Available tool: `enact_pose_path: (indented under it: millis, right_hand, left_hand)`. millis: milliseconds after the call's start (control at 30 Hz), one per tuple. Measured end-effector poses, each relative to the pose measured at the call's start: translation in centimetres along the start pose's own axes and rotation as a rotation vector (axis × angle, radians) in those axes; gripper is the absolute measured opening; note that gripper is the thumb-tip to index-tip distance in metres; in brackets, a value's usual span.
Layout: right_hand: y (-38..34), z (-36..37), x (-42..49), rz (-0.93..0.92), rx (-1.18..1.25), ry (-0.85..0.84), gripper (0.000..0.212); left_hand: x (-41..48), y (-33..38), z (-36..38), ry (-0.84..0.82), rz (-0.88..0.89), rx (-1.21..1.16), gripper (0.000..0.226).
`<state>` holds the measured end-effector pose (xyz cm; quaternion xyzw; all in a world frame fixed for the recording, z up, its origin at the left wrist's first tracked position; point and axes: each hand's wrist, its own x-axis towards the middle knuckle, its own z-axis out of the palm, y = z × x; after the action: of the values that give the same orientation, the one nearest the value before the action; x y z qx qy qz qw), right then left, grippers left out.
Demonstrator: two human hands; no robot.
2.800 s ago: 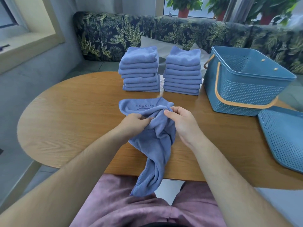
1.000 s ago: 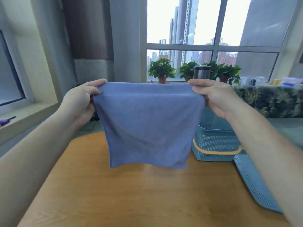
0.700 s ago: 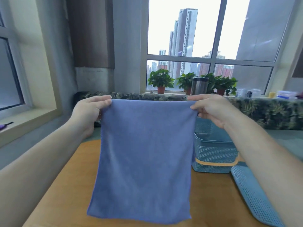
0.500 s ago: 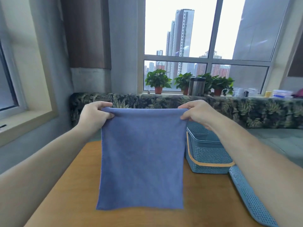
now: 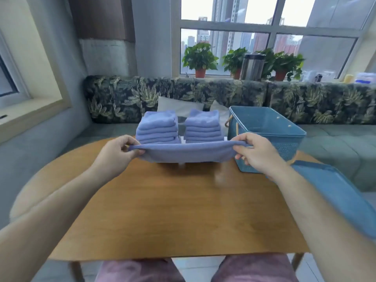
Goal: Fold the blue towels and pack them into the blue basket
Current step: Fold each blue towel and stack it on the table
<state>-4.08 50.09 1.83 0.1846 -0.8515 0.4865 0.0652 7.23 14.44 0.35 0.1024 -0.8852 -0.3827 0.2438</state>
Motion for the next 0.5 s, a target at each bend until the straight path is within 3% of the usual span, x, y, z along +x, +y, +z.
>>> enact_pose_path:
  millis: [233,367,500]
  right_hand:
    - [11.8,5.4,-7.0,0.240,0.048,-0.095,0.007]
    - [13.0,5.4,-7.2,0.259,0.047,-0.102,0.014]
    - [13.1,6.0,-7.9,0.231,-0.003,-0.092,0.019]
  left_hand:
    - [-6.7,-8.0,7.5,-0.128,-0.200,-0.151,0.007]
    - [-6.9,-9.7,9.0,-0.101,-0.309,-0.340,0.009]
    - [-7.4,-10.2,9.6,-0.050,-0.284,-0.295,0.021]
